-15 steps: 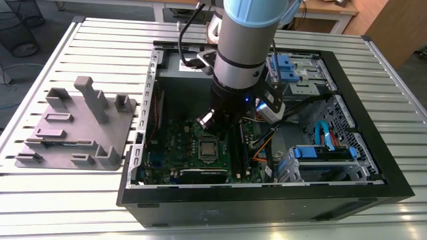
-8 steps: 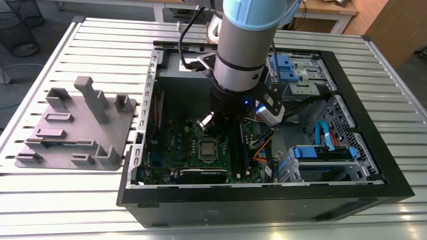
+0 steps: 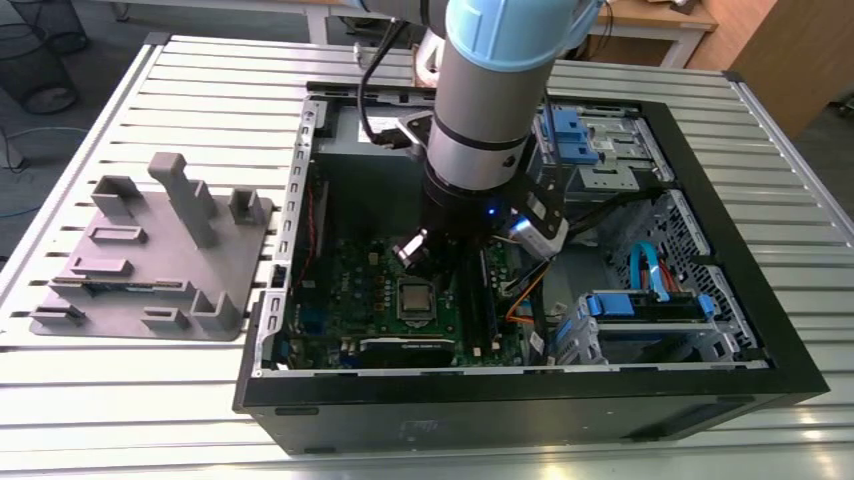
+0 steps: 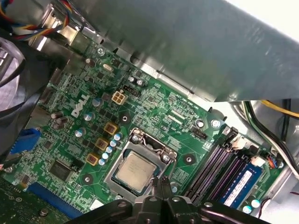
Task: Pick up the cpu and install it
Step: 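Install the first cpu locking lever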
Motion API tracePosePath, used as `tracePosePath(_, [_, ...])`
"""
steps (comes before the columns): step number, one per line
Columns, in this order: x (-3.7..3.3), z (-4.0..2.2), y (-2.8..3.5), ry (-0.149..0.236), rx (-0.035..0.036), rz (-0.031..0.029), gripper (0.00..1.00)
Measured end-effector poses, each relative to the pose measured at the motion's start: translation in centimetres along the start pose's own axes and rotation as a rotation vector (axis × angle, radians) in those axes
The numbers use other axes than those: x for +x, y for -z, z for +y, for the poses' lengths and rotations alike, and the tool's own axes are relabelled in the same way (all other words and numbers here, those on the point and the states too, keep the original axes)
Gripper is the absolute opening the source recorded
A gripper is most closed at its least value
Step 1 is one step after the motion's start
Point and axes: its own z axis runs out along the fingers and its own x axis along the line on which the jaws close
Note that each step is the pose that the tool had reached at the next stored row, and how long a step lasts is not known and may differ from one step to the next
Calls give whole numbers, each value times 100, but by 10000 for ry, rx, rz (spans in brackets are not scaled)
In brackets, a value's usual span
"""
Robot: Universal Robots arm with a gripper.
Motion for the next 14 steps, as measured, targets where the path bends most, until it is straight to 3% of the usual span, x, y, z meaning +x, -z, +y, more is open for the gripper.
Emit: tracePosePath(14, [48,-93,-37,-215,-6,14,11])
